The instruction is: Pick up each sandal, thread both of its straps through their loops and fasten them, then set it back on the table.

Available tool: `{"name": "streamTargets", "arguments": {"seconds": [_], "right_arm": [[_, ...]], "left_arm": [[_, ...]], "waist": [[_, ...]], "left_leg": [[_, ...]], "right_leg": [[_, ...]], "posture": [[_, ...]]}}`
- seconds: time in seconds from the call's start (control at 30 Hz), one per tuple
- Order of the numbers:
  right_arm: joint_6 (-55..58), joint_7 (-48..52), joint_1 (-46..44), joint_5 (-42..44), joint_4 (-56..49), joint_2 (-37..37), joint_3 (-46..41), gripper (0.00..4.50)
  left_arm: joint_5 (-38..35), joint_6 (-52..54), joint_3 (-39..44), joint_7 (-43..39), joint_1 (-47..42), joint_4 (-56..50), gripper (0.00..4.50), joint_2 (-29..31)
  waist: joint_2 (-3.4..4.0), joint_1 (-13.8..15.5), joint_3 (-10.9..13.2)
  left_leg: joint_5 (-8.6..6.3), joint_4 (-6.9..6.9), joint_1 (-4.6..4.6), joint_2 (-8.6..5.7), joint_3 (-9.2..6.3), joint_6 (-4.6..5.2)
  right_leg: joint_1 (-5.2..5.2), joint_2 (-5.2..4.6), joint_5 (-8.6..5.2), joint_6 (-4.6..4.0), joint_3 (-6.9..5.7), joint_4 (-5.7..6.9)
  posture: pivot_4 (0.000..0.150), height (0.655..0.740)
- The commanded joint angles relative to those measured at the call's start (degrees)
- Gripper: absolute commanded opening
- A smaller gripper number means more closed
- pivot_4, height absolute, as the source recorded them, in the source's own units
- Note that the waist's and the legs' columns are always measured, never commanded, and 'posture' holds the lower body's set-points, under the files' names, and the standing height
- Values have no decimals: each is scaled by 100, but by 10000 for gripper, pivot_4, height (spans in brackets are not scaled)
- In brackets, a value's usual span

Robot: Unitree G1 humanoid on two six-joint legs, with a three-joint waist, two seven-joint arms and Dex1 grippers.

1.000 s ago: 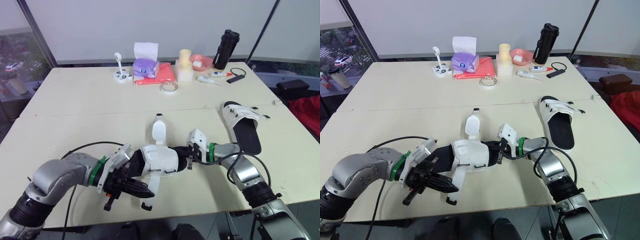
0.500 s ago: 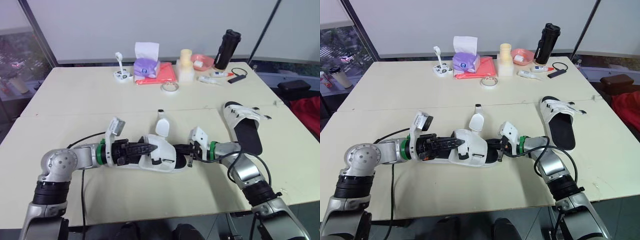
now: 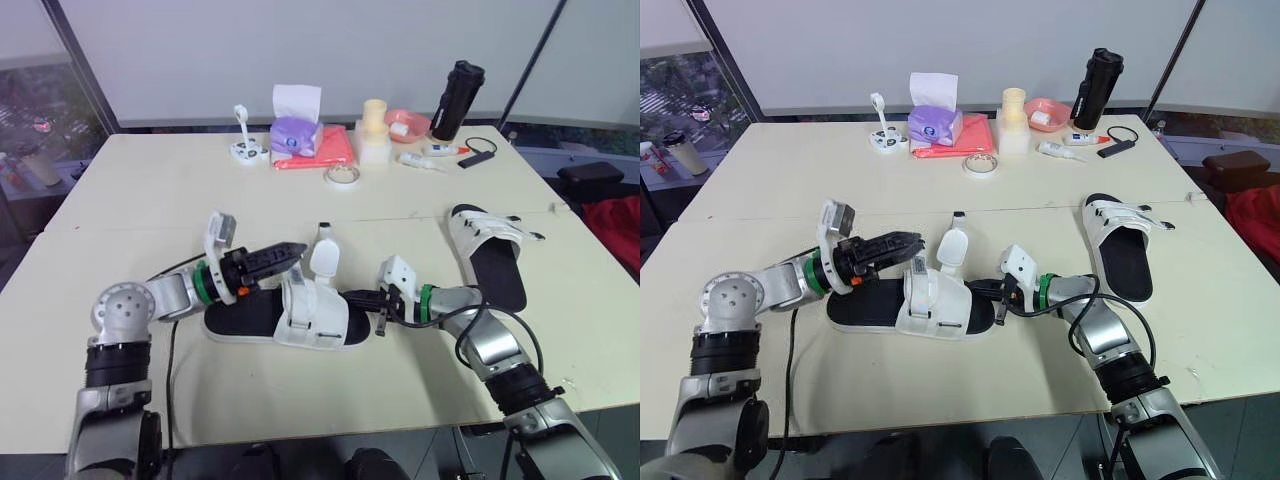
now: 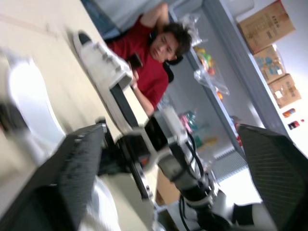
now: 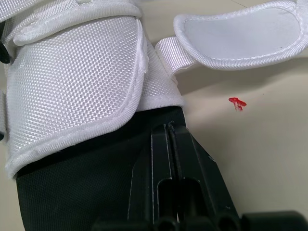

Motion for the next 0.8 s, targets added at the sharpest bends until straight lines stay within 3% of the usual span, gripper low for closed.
{"name": "streamTargets", "arguments": {"seconds": [0.03,0.23,0.33,0.7,0.8], "right_arm": [[277,-158,257,-389,411,-101,134,0],[272,-177,275,-388,409,-107,117,0],[265,-182,262,-396,425,-90,120,0],[230,-259,271,-427,462,-40,130,0],[139,-275,260,-522,561,-57,181,0]], "left_arm": [[566,-644,48,-381,-410,340,44544,285],[2334,-2059,-887,-1337,-697,1075,44544,861],[2803,-2365,-1130,-1677,-811,1502,44544,902],[3076,-2113,-1359,-2197,-731,1308,44544,366],[3180,-2167,-1375,-2141,-810,1358,35912,171]], "waist": [[0,2,0],[1,0,0],[1,9,0],[1,2,0],[0,4,-1]], "left_leg": [[0,0,0,-1,0,-1],[1,-4,0,-5,2,-2],[2,-4,0,-6,2,-3],[2,-4,-3,-1,0,-2],[2,-2,-3,-1,0,-2]], "right_leg": [[0,1,0,0,-1,0],[-1,0,0,0,-1,-1],[-1,0,0,0,-2,-1],[-4,-1,0,0,-1,2],[-3,-1,0,0,-1,2]], "posture": [[1500,7400],[1500,7400],[1500,7400],[1500,7400],[1500,7400]]}}
